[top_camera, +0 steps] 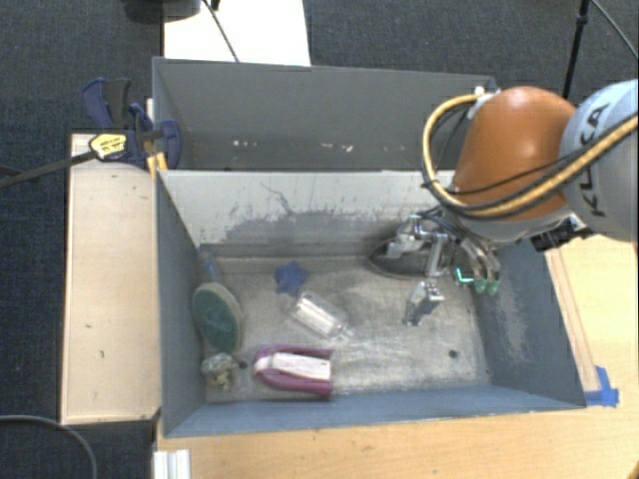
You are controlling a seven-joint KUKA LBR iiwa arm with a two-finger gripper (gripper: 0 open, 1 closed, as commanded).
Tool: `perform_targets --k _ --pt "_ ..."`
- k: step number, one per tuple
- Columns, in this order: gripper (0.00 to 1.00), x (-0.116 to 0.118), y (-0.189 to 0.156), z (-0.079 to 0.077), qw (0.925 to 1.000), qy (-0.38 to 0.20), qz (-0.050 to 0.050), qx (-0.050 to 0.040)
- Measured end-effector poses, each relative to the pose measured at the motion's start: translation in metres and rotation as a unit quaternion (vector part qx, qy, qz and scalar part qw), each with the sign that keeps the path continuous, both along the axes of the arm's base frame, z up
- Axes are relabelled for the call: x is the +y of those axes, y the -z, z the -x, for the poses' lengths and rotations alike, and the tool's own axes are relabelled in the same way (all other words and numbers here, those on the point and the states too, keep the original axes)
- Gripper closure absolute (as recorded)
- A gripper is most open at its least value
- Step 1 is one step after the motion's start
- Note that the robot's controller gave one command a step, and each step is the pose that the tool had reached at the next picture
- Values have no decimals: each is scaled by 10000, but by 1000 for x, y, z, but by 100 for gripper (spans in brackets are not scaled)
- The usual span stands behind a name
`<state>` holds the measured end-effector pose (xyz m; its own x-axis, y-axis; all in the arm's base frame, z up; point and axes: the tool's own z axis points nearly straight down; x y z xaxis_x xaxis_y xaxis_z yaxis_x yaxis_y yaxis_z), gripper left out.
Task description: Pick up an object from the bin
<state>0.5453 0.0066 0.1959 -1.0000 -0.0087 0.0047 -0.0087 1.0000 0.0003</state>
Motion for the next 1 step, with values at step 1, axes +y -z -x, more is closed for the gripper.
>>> perform_targets --k 1 --pt "0 118 75 44 9868 -1621 -17 -10"
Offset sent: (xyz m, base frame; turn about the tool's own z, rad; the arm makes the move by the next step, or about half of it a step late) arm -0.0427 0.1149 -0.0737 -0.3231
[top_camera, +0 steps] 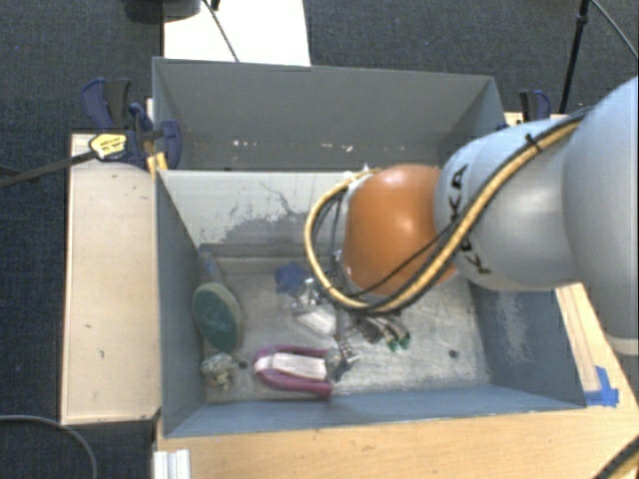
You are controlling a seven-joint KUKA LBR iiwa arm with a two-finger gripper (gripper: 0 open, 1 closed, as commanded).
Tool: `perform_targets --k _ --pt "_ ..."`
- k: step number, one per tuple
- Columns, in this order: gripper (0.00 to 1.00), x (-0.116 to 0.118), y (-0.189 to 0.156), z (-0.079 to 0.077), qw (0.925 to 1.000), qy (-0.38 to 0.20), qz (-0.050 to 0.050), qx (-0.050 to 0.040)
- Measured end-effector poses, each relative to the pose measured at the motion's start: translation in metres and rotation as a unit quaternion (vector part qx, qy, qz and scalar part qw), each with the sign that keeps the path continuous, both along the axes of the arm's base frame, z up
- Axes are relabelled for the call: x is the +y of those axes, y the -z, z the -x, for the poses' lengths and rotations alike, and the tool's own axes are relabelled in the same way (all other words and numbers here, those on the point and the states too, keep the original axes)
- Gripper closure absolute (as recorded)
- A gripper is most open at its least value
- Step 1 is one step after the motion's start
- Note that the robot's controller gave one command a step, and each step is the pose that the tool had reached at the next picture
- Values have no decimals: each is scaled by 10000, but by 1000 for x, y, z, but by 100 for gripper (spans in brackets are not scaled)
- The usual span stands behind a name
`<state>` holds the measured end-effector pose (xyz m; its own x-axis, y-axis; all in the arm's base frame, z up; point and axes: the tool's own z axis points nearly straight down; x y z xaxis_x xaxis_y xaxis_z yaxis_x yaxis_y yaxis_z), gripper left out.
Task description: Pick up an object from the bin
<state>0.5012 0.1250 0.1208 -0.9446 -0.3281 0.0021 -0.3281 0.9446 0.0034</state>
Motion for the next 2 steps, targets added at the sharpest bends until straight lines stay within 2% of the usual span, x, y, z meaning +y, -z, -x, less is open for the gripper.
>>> perform_targets --k 1,2 --pt "0 33 43 15 9984 565 -5 -86" --pt "100 33 45 19 9984 568 11 2"
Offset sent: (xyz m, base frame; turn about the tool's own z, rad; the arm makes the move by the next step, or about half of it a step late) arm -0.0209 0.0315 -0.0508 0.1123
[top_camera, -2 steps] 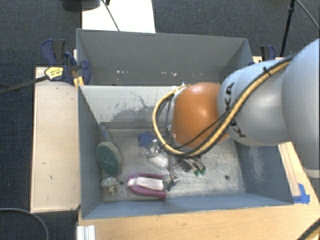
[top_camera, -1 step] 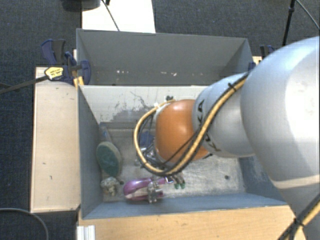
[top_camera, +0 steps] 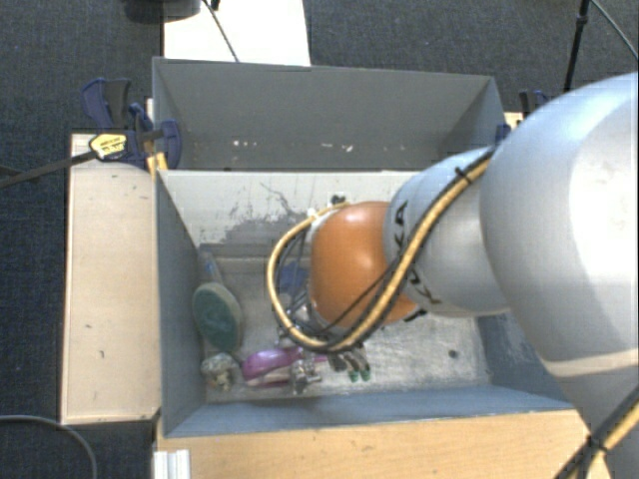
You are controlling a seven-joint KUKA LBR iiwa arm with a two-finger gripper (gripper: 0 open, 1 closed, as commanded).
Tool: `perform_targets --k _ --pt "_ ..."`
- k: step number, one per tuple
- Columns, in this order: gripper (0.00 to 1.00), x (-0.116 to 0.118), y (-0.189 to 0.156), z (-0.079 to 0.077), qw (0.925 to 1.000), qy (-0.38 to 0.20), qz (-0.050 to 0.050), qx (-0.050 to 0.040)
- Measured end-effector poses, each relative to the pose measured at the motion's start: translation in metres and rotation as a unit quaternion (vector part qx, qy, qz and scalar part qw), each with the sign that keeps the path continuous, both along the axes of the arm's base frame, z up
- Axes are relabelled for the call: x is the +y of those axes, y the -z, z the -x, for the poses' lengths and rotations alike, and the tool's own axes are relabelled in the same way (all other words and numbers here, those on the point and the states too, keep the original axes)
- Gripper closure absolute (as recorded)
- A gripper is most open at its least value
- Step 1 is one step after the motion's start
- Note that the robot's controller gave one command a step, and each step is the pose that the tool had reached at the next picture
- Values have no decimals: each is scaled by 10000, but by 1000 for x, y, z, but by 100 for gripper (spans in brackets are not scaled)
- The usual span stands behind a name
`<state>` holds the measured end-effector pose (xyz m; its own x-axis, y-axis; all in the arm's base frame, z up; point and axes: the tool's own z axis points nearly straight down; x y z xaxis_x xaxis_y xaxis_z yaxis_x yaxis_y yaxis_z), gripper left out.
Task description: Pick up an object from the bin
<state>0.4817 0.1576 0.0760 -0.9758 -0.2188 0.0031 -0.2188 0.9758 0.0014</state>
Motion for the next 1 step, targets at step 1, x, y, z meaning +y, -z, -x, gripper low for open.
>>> perform_targets --k 1 --pt "100 -16 -124 -17 9856 -1690 -4 -55"
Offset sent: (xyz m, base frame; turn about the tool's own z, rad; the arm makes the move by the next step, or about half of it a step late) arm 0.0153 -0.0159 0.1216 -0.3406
